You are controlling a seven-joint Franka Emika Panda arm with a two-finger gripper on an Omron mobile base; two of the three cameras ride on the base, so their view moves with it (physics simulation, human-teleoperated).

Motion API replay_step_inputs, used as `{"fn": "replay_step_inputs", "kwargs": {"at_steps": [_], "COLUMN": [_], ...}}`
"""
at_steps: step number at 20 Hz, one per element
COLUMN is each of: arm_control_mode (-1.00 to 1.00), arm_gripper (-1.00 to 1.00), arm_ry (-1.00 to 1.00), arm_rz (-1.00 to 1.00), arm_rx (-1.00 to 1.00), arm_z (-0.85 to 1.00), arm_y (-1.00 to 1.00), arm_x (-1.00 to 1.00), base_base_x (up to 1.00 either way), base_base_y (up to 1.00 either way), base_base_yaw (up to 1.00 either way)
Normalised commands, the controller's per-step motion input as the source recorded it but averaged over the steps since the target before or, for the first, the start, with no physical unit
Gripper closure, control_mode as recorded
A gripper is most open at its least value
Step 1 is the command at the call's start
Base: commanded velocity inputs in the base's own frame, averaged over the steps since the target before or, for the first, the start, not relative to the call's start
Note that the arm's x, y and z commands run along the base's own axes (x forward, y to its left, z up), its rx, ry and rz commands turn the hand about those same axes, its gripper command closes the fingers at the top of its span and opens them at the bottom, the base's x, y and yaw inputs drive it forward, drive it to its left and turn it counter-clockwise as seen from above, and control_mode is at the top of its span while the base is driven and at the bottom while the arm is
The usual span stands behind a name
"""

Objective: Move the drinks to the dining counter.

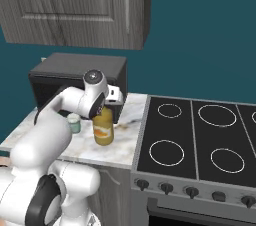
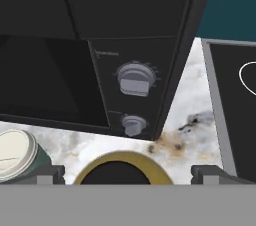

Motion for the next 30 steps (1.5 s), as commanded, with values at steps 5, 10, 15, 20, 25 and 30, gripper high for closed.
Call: {"fn": "replay_step_inputs", "kwargs": {"at_steps": [5,10,15,20,25,30], "arm_control_mode": [-1.00,-1.00,-1.00,-1.00,-1.00,-1.00], "arm_gripper": [-1.00,1.00,1.00,1.00,1.00,1.00], "arm_ry": [0.00,0.00,0.00,-0.08,-0.14,-0.03], "arm_rz": [0.00,0.00,0.00,0.00,-0.02,-0.08], "arm_rx": [0.00,0.00,0.00,-0.01,0.00,-0.03], "arm_z": [-0.27,-0.35,-0.40,-0.27,0.74,1.00], "arm_y": [0.00,0.01,0.00,0.00,-0.06,0.00], "arm_x": [0.09,0.05,-0.03,-0.44,-0.57,-0.35], "base_base_x": [0.00,0.00,0.00,0.00,0.00,0.00], "base_base_y": [0.00,0.00,0.00,0.00,0.00,0.00], "base_base_yaw": [0.00,0.00,0.00,0.00,0.00,0.00]}}
